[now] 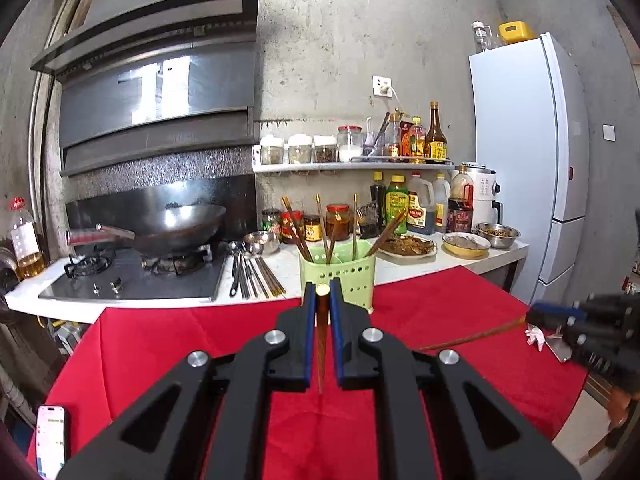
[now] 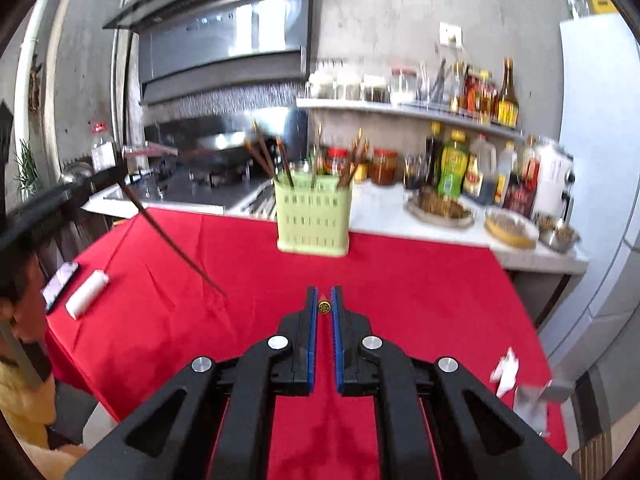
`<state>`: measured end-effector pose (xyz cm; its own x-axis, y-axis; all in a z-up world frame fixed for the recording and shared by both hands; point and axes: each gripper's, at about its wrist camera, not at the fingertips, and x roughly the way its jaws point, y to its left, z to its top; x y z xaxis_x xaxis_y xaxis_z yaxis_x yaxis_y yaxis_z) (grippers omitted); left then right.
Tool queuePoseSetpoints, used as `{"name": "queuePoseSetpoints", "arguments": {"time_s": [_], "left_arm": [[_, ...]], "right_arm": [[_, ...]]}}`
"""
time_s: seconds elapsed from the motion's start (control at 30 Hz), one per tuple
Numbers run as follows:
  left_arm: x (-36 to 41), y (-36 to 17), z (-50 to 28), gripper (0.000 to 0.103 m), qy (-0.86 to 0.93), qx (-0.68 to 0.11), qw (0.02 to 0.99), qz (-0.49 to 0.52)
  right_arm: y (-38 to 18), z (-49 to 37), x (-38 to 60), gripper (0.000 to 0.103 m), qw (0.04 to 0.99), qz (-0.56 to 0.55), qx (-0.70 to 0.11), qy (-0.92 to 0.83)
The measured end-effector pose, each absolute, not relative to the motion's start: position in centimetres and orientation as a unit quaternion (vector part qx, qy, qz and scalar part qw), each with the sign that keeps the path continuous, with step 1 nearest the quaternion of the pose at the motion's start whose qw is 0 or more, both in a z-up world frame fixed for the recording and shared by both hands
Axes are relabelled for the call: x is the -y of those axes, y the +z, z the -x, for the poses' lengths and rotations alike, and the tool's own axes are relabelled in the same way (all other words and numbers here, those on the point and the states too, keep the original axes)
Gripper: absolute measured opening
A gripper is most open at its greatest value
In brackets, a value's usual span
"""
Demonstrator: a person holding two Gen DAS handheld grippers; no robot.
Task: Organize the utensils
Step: 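Carry the left tool's chopstick above the green holder while the right tool follows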
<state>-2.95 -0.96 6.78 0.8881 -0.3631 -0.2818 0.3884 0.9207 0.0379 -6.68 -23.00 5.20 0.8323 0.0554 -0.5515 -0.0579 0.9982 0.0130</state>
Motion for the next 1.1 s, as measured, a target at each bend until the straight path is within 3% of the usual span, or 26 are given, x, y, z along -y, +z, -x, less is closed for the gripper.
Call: {"name": "queuePoseSetpoints", "arguments": {"time_s": [0.43,1.1], "left_arm": [[1.5,7.1,1.2,0.007,-0.194,-0.157,0.967,-0.059],[3.3,5.6,-2.4,0.007,-0.188,-0.199,0.959,-0.069]], "right_arm": [[9.1,2.6,22.1,0.007,0.960,0.011,-0.275,0.047],[6.5,-1.0,22.4,0.008,0.967,0.022,-0.253,0.031]]}}
